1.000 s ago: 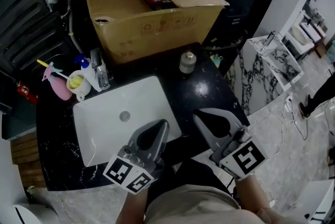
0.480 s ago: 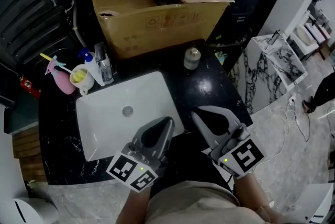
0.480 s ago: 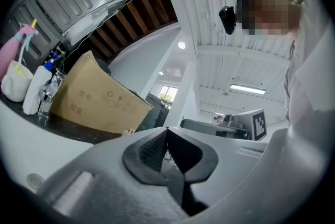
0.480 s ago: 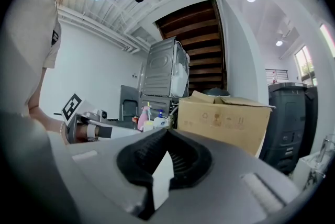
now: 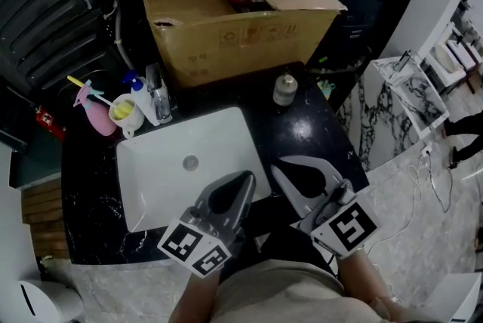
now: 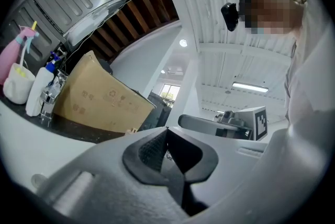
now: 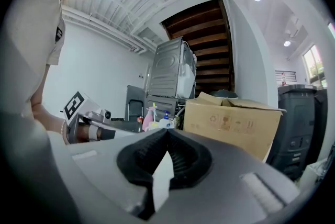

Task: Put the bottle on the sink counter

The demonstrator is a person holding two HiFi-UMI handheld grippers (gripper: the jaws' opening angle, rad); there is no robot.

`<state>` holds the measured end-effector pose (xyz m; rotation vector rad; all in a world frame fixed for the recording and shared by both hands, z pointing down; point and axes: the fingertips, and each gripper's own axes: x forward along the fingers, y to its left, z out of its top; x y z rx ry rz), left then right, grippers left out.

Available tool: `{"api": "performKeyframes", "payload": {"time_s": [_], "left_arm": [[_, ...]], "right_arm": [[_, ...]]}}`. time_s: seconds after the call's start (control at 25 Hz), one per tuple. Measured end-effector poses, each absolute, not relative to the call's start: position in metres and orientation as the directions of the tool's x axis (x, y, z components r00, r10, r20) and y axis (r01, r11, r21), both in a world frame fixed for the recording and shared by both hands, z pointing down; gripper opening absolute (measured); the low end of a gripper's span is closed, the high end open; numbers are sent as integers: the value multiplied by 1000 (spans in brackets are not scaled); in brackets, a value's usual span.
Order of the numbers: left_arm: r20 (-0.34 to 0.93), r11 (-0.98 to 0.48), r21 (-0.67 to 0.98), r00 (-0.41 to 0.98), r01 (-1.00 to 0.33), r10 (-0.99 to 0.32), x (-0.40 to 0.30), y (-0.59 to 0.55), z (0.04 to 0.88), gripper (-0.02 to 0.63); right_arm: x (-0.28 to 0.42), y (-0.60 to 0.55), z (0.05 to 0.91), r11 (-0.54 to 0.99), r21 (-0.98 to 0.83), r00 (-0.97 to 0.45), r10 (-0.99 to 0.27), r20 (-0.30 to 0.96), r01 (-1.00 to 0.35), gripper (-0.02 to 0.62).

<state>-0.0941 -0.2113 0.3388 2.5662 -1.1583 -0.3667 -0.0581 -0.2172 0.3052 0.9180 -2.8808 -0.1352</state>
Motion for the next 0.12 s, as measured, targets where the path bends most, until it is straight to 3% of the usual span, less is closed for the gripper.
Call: {"api": "performKeyframes", "payload": {"time_s": [0.12], "left_arm": [[-106, -638, 366, 651, -678, -752, -90, -210, 339, 6]], "right_arm": [[-60, -217, 306, 822, 104, -819, -569, 79, -560, 3]]}}
